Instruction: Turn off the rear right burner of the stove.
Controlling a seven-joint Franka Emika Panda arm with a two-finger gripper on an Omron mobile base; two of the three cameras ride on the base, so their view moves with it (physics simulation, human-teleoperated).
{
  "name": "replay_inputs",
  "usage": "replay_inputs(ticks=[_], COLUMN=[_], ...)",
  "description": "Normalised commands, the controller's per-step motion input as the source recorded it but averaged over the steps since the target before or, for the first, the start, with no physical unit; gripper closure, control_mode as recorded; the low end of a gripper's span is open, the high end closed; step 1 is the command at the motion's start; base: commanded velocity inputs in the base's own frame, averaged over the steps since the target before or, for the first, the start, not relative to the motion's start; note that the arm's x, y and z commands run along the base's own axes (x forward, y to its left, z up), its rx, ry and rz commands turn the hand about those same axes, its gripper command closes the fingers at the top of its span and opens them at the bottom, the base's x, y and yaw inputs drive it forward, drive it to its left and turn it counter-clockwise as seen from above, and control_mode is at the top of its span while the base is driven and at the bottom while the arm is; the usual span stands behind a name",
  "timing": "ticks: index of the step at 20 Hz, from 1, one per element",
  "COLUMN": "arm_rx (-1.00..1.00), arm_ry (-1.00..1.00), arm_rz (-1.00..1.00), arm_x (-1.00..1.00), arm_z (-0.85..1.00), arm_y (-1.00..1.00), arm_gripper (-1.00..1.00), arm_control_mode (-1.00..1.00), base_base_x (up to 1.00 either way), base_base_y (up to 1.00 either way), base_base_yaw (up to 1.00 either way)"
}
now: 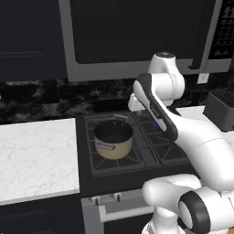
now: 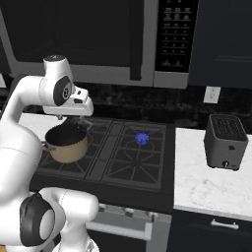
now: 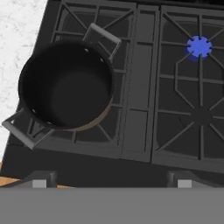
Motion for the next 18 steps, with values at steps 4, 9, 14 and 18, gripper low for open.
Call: replay_inputs(ticks=[4, 9, 14, 18], arm_rx=[0.0, 0.0, 0.0, 0.0], arm_ry=[0.0, 0.0, 0.0, 0.0], arm_rz=[0.0, 0.0, 0.0, 0.0], arm_x=[0.0, 0.0, 0.0, 0.0], arm_z=[0.0, 0.0, 0.0, 0.0], arm_y=[0.0, 0.0, 0.0, 0.0], arm_gripper=[-1.0, -1.0, -1.0, -1.0], arm_control_mode=[1.0, 1.0, 1.0, 1.0], base_base_x=[0.0, 0.0, 0.0, 0.0], base_base_y=[0.3, 0.31, 0.39, 0.38], base_base_yaw=[0.0, 0.0, 0.0, 0.0])
